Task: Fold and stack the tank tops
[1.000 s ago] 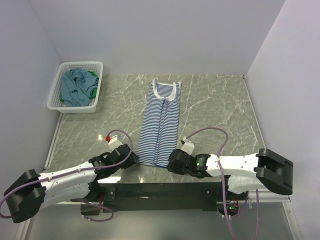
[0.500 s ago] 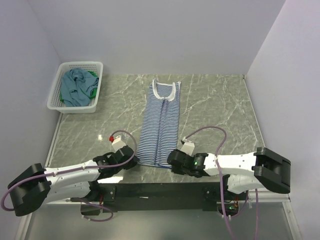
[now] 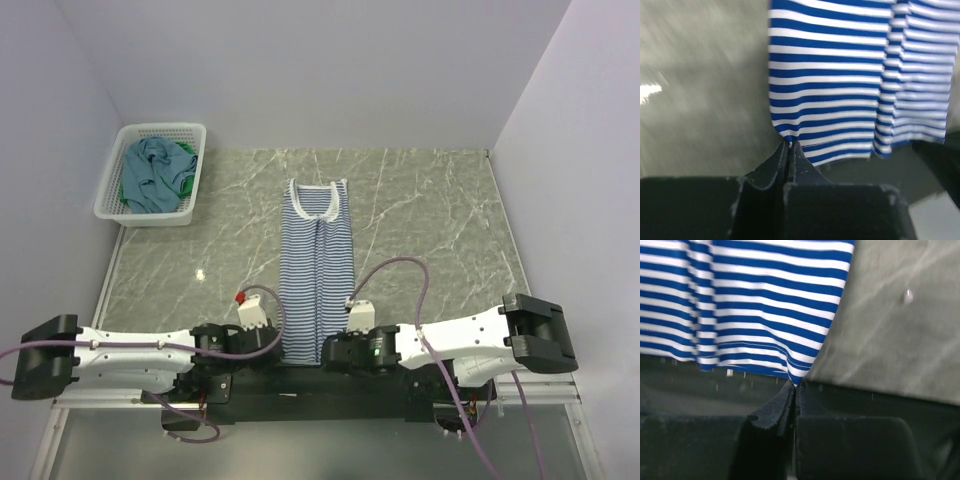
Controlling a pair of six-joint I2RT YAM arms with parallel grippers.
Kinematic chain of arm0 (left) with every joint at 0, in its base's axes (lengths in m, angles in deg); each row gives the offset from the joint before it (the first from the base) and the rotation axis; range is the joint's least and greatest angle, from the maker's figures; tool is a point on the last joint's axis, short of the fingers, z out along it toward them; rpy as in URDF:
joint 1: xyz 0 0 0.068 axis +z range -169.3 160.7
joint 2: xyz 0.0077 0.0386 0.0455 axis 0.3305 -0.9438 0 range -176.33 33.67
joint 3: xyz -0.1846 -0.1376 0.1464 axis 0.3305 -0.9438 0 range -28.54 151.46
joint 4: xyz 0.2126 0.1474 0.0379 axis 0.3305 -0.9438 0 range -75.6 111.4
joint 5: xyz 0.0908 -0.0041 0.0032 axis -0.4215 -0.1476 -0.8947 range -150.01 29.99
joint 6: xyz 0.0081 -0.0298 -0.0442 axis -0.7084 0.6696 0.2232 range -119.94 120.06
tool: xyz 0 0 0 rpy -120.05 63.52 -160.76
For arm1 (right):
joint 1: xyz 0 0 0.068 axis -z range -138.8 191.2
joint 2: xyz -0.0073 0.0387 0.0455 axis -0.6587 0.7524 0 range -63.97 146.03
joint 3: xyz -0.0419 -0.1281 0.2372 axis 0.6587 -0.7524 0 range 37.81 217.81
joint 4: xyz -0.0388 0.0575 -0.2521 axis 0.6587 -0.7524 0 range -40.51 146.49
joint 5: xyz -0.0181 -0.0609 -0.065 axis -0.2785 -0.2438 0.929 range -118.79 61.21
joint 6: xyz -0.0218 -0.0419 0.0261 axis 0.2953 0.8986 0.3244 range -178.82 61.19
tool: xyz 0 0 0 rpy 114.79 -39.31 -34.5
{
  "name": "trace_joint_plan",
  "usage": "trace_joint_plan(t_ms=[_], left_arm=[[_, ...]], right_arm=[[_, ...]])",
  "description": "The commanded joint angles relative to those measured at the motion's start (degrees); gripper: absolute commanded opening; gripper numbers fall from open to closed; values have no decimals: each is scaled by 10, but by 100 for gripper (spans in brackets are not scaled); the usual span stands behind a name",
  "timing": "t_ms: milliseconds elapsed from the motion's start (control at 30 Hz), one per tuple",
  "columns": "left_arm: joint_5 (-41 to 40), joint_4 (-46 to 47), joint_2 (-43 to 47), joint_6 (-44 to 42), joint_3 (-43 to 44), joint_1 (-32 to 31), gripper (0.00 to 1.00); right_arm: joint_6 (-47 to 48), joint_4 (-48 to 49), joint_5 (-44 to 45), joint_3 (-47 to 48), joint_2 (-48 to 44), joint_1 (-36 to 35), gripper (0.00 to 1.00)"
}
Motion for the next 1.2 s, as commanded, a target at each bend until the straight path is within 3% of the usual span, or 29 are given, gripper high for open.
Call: trace_joint_plan(t_ms=[0,167,333,700,867,1167], left_arm=[[-45,-97,-1,91,55,-69,0],[-107,-152,-17,99,123,-83,1],[-138,-166,-28,59,181,-44,1],[-88,-48,-61,-120,226,131,1],[-52,15,-101,-191,257,215,1],[30,89,-268,-272,363,357,1]], right_arm=[[-50,-126,61,60,14,-40,0],[-34,-164,91,106,20,-44,0],[-1,-201,133,153,34,-18,0],[170,-98,149,186,41,98,0],[269,-29,134,193,47,198,0],[422,112,49,243,96,349,0]])
